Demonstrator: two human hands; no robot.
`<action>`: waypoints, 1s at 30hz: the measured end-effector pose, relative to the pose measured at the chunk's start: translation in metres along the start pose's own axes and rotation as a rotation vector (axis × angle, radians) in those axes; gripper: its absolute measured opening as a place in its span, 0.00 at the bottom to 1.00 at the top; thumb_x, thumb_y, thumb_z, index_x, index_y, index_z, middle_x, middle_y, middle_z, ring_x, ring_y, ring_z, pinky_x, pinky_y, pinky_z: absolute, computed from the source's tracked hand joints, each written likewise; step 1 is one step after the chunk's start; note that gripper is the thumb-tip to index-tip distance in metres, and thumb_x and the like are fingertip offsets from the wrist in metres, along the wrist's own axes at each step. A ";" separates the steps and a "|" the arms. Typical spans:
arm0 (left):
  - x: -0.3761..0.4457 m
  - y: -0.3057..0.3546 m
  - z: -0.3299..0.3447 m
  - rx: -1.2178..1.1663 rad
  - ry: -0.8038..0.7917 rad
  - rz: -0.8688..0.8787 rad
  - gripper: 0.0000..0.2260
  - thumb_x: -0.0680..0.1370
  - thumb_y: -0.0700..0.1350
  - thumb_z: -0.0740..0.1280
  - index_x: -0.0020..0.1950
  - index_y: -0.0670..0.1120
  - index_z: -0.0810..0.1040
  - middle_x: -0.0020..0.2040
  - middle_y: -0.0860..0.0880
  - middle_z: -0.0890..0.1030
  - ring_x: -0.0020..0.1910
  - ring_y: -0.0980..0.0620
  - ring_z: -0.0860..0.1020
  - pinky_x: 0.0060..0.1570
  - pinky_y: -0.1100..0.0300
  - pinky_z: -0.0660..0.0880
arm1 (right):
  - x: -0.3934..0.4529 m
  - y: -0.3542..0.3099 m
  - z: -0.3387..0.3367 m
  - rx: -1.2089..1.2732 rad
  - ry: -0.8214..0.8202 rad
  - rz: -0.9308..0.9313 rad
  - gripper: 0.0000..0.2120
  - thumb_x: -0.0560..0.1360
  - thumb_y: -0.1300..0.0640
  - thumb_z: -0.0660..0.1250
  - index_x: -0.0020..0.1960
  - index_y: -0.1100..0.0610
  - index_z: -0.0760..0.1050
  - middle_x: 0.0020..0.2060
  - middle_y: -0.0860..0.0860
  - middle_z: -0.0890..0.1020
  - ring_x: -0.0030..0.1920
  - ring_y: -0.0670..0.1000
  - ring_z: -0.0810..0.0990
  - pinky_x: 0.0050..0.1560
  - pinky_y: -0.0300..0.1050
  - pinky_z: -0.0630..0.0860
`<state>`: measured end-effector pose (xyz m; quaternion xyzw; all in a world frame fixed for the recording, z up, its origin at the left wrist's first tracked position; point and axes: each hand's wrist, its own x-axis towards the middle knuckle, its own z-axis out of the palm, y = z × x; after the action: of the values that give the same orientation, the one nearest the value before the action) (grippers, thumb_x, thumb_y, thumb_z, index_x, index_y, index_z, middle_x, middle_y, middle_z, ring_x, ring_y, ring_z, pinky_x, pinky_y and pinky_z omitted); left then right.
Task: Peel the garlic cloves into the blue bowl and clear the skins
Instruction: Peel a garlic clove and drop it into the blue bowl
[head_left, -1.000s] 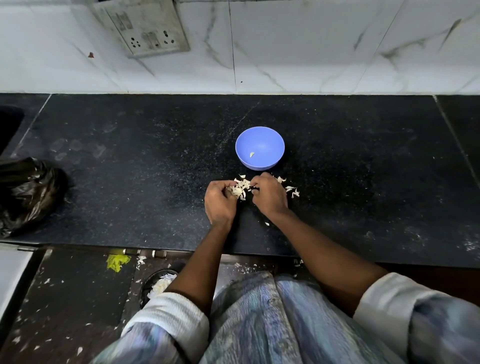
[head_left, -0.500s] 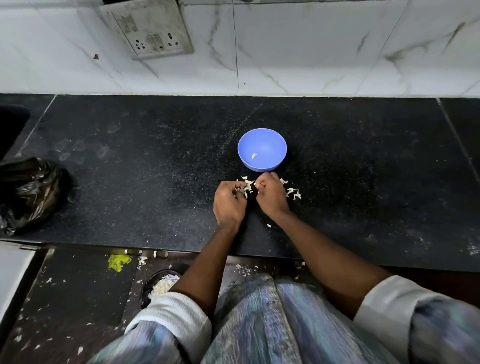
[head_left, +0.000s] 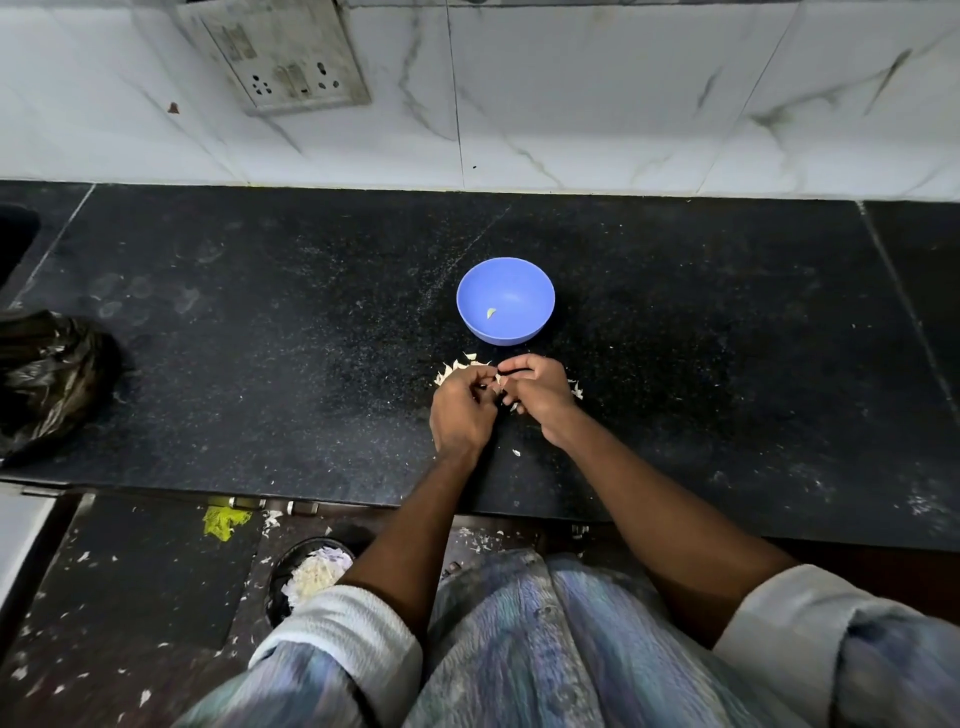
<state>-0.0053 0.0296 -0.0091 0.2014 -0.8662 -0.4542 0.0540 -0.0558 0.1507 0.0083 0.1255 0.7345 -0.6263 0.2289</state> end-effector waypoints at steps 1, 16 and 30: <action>-0.001 0.002 -0.001 0.017 0.034 -0.017 0.11 0.77 0.40 0.74 0.56 0.53 0.86 0.50 0.55 0.87 0.47 0.55 0.84 0.50 0.57 0.81 | 0.001 0.000 -0.001 -0.030 0.012 -0.020 0.07 0.77 0.68 0.70 0.54 0.62 0.79 0.39 0.56 0.86 0.29 0.46 0.78 0.27 0.36 0.71; 0.014 0.001 -0.023 0.009 0.193 -0.104 0.11 0.80 0.39 0.68 0.55 0.52 0.87 0.52 0.52 0.86 0.49 0.50 0.84 0.52 0.53 0.81 | 0.010 -0.011 0.033 -0.955 0.210 -0.297 0.16 0.75 0.58 0.66 0.60 0.47 0.82 0.53 0.55 0.85 0.56 0.61 0.82 0.54 0.52 0.79; 0.028 -0.018 -0.038 -0.031 0.080 0.050 0.14 0.78 0.36 0.67 0.55 0.50 0.88 0.53 0.52 0.86 0.50 0.53 0.83 0.54 0.56 0.80 | 0.007 -0.012 0.059 -1.104 0.244 -0.292 0.13 0.76 0.65 0.65 0.60 0.58 0.72 0.53 0.59 0.84 0.54 0.64 0.84 0.49 0.55 0.78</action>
<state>-0.0145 -0.0201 -0.0042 0.1969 -0.8610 -0.4575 0.1030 -0.0567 0.0906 0.0085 -0.0439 0.9829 -0.1570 0.0856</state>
